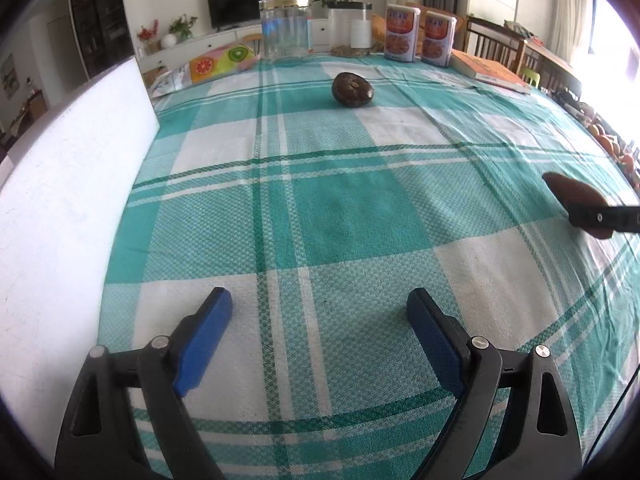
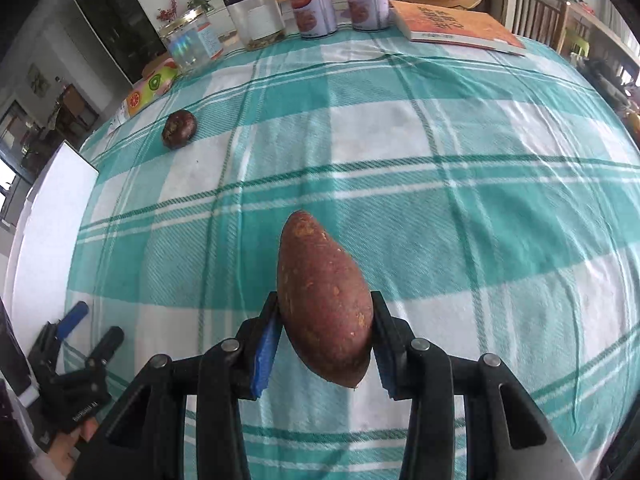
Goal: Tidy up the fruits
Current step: 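Grasp the sweet potato with the right tool while the left tool grasps the passion fruit, then carry the passion fruit and sweet potato to the box with both tools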
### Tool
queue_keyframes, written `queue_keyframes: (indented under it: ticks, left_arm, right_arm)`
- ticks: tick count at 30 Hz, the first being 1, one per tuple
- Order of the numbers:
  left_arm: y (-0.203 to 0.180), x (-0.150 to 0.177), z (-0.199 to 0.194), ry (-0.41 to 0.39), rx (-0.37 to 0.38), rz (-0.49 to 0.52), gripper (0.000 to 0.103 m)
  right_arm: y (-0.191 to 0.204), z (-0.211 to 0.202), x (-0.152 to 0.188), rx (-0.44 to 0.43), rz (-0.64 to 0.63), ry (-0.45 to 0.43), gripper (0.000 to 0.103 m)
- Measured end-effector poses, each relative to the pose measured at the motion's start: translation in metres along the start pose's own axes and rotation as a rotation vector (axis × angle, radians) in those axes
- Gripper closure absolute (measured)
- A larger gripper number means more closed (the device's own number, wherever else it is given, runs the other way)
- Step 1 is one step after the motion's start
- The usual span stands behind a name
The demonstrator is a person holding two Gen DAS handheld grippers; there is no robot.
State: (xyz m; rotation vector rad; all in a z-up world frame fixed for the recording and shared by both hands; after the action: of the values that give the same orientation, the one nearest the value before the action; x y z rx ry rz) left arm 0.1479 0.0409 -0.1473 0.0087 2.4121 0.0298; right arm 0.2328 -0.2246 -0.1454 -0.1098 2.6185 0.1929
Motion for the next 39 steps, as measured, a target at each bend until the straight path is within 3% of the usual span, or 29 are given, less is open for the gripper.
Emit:
queue_keyframes:
  ticks: [3, 7, 9, 13, 16, 19, 22, 25, 28, 30, 31, 32, 35, 39]
  left_arm:
    - [0.000, 0.000, 0.000, 0.001, -0.003, 0.001, 0.011]
    - [-0.001, -0.004, 0.000, 0.033, -0.010, -0.037, 0.013]
    - [-0.005, -0.012, 0.001, 0.063, 0.040, -0.090, 0.013]
    - [-0.020, -0.044, 0.014, 0.070, 0.145, -0.172, 0.013]
    - [-0.021, -0.076, 0.044, 0.060, 0.130, -0.224, 0.013]
    - [-0.024, -0.108, 0.075, 0.050, 0.068, -0.195, 0.013]
    - [-0.034, -0.135, 0.098, 0.045, 0.039, -0.087, 0.013]
    - [-0.039, -0.155, 0.113, 0.028, 0.006, -0.007, 0.013]
    - [-0.038, -0.167, 0.126, 0.026, -0.011, 0.011, 0.013]
    - [-0.036, -0.169, 0.130, 0.017, -0.005, 0.008, 0.017]
    - [-0.036, -0.169, 0.131, 0.010, -0.008, 0.014, 0.025]
    - [-0.036, -0.168, 0.131, 0.013, -0.007, 0.027, 0.053]
    - [-0.039, -0.160, 0.121, 0.018, -0.009, 0.037, 0.055]
    - [-0.047, -0.133, 0.088, 0.063, 0.049, 0.026, 0.055]
  right_arm:
    - [0.002, -0.012, 0.025, 0.023, -0.035, -0.104, 0.061]
    - [0.000, -0.019, 0.039, -0.004, 0.016, -0.195, 0.062]
    - [0.001, -0.019, 0.045, -0.006, 0.027, -0.243, 0.062]
    - [0.003, -0.018, 0.044, -0.010, 0.027, -0.247, 0.062]
    - [-0.001, -0.018, 0.045, -0.034, 0.044, -0.250, 0.062]
    - [-0.002, -0.018, 0.045, -0.044, 0.051, -0.251, 0.061]
    - [-0.003, -0.017, 0.045, -0.051, 0.055, -0.252, 0.061]
    - [-0.005, -0.017, 0.045, -0.063, 0.064, -0.253, 0.061]
    - [-0.005, -0.017, 0.045, -0.066, 0.066, -0.253, 0.061]
    - [-0.005, -0.017, 0.045, -0.067, 0.067, -0.253, 0.061]
    - [-0.005, -0.017, 0.044, -0.068, 0.068, -0.253, 0.061]
    - [-0.006, -0.017, 0.044, -0.071, 0.071, -0.254, 0.061]
    - [-0.007, -0.017, 0.044, -0.080, 0.080, -0.256, 0.061]
    - [-0.008, -0.018, 0.044, -0.087, 0.088, -0.258, 0.061]
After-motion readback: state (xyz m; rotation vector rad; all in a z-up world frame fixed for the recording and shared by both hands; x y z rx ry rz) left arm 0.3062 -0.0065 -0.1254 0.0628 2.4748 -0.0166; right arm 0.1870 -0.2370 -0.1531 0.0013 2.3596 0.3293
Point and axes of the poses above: each gripper's, at about its wrist camera, not at the fingertips, and z roughly the way its jaws point, y to its left, x to its underside, the point moved 1 cm from there along z, roughly the way its jaws point, and after that the axes turned 4 degrees about -y, right-handed, at the moved point
